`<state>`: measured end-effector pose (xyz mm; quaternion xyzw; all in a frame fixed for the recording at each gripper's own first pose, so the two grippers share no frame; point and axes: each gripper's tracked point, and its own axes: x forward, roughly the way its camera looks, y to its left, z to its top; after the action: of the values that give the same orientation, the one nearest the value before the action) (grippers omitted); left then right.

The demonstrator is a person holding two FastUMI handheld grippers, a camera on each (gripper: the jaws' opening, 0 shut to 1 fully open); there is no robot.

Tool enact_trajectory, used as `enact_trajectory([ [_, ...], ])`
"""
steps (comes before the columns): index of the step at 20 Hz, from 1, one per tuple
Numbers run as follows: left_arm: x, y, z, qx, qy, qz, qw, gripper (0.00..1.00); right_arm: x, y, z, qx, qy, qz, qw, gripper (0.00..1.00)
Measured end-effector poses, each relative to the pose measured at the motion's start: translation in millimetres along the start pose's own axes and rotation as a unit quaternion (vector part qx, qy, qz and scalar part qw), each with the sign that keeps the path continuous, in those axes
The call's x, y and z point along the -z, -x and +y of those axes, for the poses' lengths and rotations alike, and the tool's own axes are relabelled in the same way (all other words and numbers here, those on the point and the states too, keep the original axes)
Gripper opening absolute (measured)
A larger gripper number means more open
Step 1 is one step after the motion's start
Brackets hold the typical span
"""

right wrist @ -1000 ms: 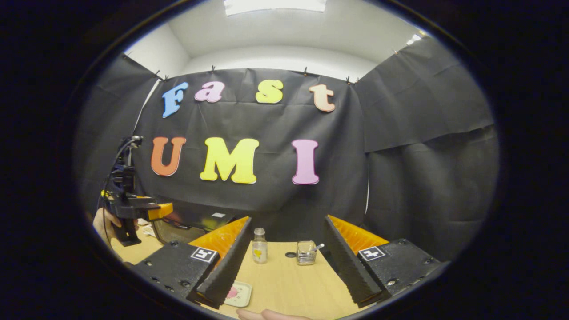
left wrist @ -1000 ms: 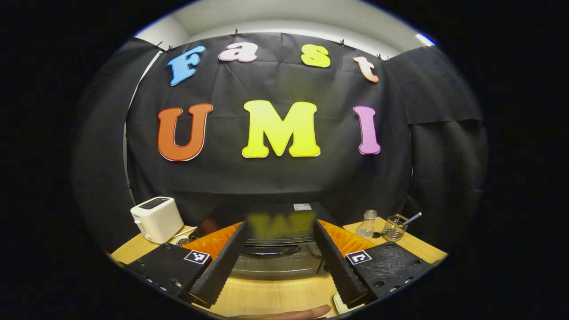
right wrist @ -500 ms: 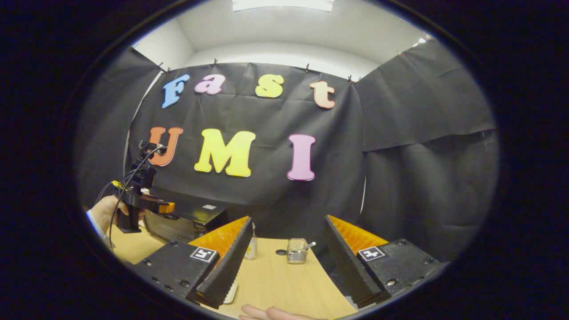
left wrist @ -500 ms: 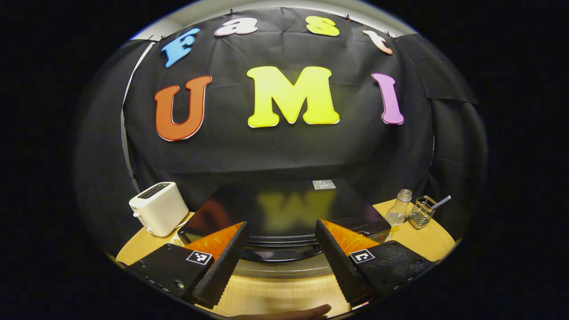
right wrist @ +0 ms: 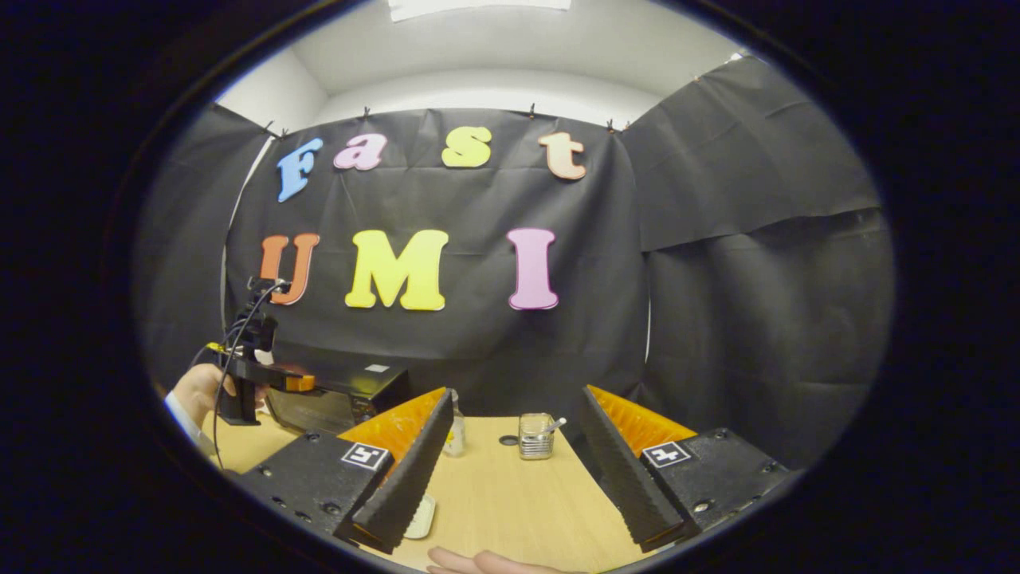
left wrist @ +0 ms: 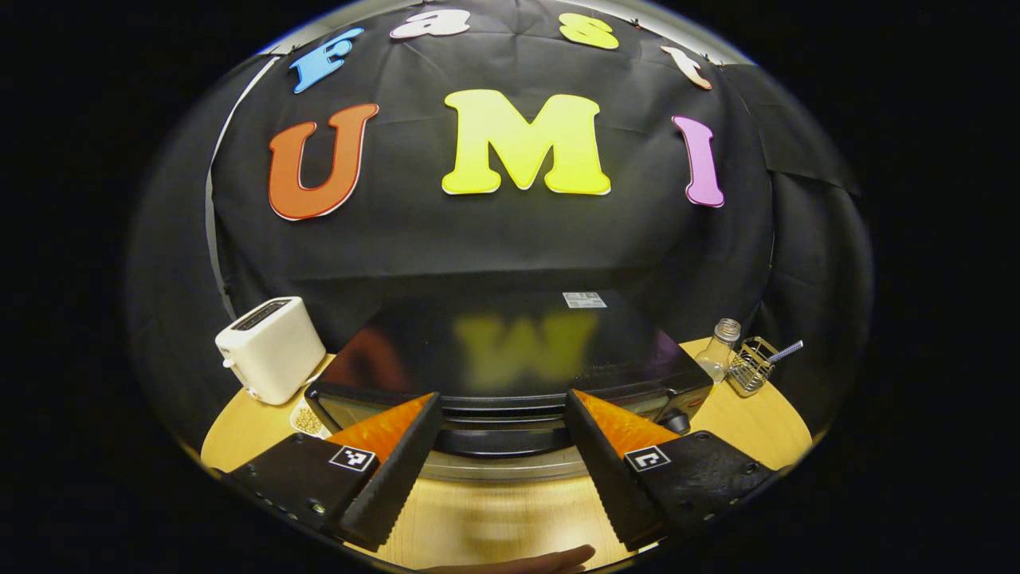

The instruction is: Open the electric oven with the left hand, put the food in, and close the electric oven.

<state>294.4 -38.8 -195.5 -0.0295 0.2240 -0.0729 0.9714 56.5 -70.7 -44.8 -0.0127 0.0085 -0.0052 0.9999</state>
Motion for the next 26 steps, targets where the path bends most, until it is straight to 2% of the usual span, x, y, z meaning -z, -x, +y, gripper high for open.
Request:
enact_trajectory([
  [6,15,20,-2,0.001,-0.001,-0.006,1.0,0.98,1,27,-7,0.01,-0.016,0.004,1.0,0.96],
  [8,23,30,-3,0.002,-0.002,-0.002,1.0,0.98,1,36,-11,0.016,-0.016,0.0,1.0,1.0],
  [9,26,33,-2,0.002,-0.003,-0.003,1.0,0.98,2,40,-13,0.019,-0.015,-0.001,1.0,0.96],
  [11,33,41,-3,0.002,-0.004,-0.01,1.0,0.98,3,50,-14,0.022,-0.015,-0.004,1.0,0.96],
  [16,55,58,-4,0.002,-0.006,-0.022,1.0,0.98,8,68,-10,0.015,-0.015,0.001,1.0,0.96],
  [17,60,62,-4,0.003,-0.003,-0.026,1.0,0.98,6,72,-10,0.015,-0.015,-0.001,1.0,1.0],
  [18,66,66,-5,0.004,-0.005,-0.027,1.0,0.98,7,74,-9,0.016,-0.016,-0.002,1.0,0.96],
  [22,93,78,-6,0.003,-0.006,-0.025,1.0,0.98,8,82,-2,0.011,-0.015,-0.001,1.0,0.96],
  [26,113,86,-8,-0.002,-0.006,-0.048,0.999,0.98,12,88,3,0.008,-0.013,0.005,1.0,0.96],
])
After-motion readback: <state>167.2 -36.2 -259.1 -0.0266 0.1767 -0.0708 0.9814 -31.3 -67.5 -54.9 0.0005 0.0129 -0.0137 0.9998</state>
